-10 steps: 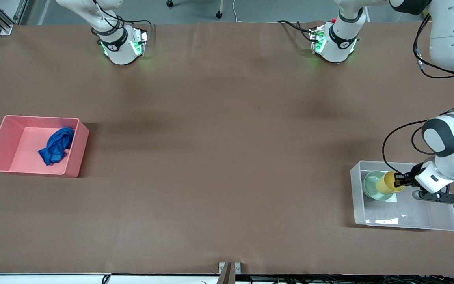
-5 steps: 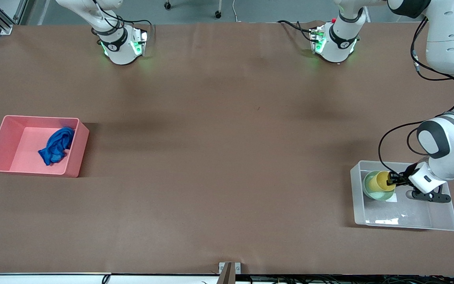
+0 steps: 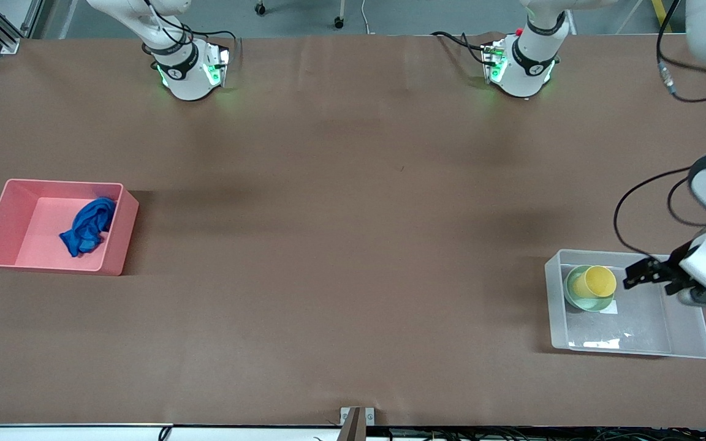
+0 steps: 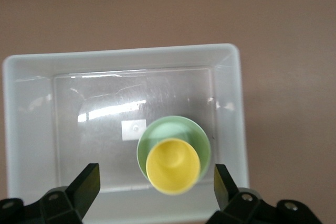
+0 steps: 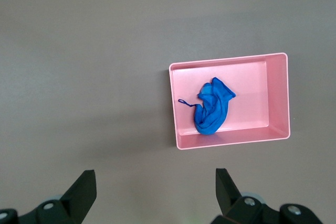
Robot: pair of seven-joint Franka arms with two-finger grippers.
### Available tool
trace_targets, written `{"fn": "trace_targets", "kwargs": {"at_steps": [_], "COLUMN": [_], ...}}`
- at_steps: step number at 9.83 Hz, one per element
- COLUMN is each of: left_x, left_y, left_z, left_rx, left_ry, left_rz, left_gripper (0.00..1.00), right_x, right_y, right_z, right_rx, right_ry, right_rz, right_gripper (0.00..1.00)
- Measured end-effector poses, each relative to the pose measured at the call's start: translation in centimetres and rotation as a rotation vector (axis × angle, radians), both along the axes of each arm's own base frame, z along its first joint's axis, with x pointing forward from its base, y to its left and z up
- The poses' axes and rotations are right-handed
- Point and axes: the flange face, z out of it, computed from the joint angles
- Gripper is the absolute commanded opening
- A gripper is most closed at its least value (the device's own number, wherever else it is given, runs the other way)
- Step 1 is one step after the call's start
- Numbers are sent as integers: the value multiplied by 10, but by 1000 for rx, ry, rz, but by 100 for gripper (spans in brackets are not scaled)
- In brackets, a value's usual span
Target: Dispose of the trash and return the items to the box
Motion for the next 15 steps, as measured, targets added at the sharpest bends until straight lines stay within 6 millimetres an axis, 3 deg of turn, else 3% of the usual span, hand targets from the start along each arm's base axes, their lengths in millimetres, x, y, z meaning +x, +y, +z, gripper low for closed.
{"fn": "trace_targets", "kwargs": {"at_steps": [3, 5, 7, 8, 10, 12, 15], "left_x": [-55, -97, -137, -147, -144, -122, -113], "left_y": [-61, -89, -104, -107, -107, -110, -114], "left_z": [115, 163, 180, 188, 209, 225, 221], "left_rx": [-3, 14, 20, 20, 18, 40, 51], "left_ry": [80, 91, 82, 69, 56, 103, 159], "left_rz": [51, 114, 124, 121, 119, 108, 101], "left_gripper": [100, 100, 100, 100, 100, 100, 100], "right_x": [0, 0, 0, 0, 0, 0, 0], "right_y": [0, -1, -1, -1, -1, -1, -1], "right_z": [0, 0, 0, 0, 0, 0, 0], "right_rx": [0, 0, 0, 0, 0, 0, 0], "right_ry": [0, 0, 1, 1, 1, 1, 1], "right_rz": [0, -1, -1, -2, -2, -2, -2], "right_gripper": [100, 100, 100, 100, 100, 100, 100]}}
